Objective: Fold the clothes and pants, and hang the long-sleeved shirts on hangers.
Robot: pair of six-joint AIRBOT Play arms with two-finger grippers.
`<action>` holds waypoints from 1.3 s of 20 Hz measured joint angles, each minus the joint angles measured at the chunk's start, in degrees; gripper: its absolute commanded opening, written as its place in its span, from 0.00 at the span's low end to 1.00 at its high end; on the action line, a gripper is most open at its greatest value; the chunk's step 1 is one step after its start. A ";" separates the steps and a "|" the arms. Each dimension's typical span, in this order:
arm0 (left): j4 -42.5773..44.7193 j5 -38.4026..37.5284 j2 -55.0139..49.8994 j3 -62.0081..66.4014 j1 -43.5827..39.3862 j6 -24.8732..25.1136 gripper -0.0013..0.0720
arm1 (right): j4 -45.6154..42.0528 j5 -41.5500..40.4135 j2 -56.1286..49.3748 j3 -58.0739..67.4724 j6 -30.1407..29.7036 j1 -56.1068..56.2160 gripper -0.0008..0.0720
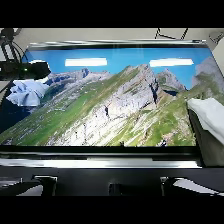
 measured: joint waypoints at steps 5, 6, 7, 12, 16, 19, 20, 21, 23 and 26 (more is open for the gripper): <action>0.00 0.02 0.00 0.00 0.00 0.02 0.05 | -8.55 -5.44 0.68 -11.74 -1.88 -0.02 0.06; 0.00 0.02 0.00 0.00 0.00 0.02 0.05 | -9.68 -6.19 0.68 -13.38 -2.25 -0.02 0.06; 0.00 0.02 0.00 0.00 0.00 0.02 0.05 | -10.84 -6.73 0.72 -14.56 -2.32 -0.02 0.07; -0.11 -0.04 0.00 0.00 0.00 -0.04 0.05 | -14.12 -6.73 0.94 -16.83 -2.93 -0.07 0.95; -0.79 -0.28 0.37 2.73 0.00 -0.07 0.05 | -8.61 -6.82 1.49 -10.62 -7.32 0.09 0.93; -0.22 2.21 0.42 6.78 -0.35 -0.07 0.05 | 1.18 -14.82 1.97 1.42 -13.44 3.56 0.93; 1.27 3.41 0.17 7.78 -0.83 -0.26 0.05 | 3.52 -18.56 2.32 5.16 -15.58 6.25 0.93; 3.67 3.78 -0.22 8.46 -1.46 -1.33 0.05 | 5.55 -22.49 2.75 8.33 -17.35 9.99 0.93; 11.54 1.18 -1.90 9.22 -2.84 -5.88 0.24 | 7.45 -27.89 3.30 12.15 -18.10 18.73 0.84; 15.91 -7.21 -4.85 7.61 -3.74 -11.74 0.82 | 4.96 -24.94 0.17 14.62 -11.50 32.37 0.72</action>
